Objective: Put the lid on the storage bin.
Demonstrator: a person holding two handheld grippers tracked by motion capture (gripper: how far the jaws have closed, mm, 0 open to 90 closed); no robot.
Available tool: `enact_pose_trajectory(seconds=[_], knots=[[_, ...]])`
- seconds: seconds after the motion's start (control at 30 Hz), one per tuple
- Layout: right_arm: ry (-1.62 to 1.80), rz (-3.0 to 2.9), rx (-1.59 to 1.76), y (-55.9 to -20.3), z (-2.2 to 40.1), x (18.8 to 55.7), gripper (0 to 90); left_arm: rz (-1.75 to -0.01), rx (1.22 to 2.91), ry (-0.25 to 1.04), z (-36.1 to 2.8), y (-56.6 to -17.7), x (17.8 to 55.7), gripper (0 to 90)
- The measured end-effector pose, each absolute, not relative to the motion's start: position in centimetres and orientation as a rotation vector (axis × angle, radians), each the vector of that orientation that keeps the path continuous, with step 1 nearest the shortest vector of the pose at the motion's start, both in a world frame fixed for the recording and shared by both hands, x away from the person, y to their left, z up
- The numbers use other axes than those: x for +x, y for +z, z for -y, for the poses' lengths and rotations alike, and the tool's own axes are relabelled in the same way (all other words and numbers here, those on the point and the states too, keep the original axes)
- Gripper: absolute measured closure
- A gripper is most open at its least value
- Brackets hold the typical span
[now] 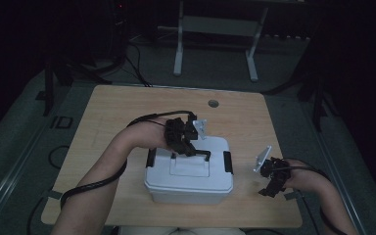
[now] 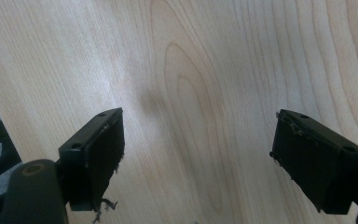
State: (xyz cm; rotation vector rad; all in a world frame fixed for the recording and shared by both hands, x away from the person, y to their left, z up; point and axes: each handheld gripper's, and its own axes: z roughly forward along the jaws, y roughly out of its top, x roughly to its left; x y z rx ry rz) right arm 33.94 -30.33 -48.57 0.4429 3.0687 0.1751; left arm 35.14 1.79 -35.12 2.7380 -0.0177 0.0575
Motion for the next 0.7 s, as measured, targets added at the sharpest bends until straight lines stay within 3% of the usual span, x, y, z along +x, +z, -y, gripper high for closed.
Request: enact_pose_trajectory(seconds=[0.43,0.47,0.6,0.7], knots=[[0.191,-3.064,0.453,-48.6,30.4,33.9,16.5,-0.025,2.706,0.035,-2.7,-36.1,35.6,82.4],[0.189,-3.063,0.452,-48.6,30.4,33.9,16.6,-0.029,2.703,0.064,-2.7,-36.1,35.6,79.1],[0.204,-3.061,0.453,-48.5,30.4,33.8,16.5,-0.088,2.662,0.128,-3.6,-35.9,35.9,46.3],[0.216,-3.017,0.437,-48.4,30.5,33.9,16.6,-0.159,2.653,0.127,-4.1,-36.0,36.2,31.9]])
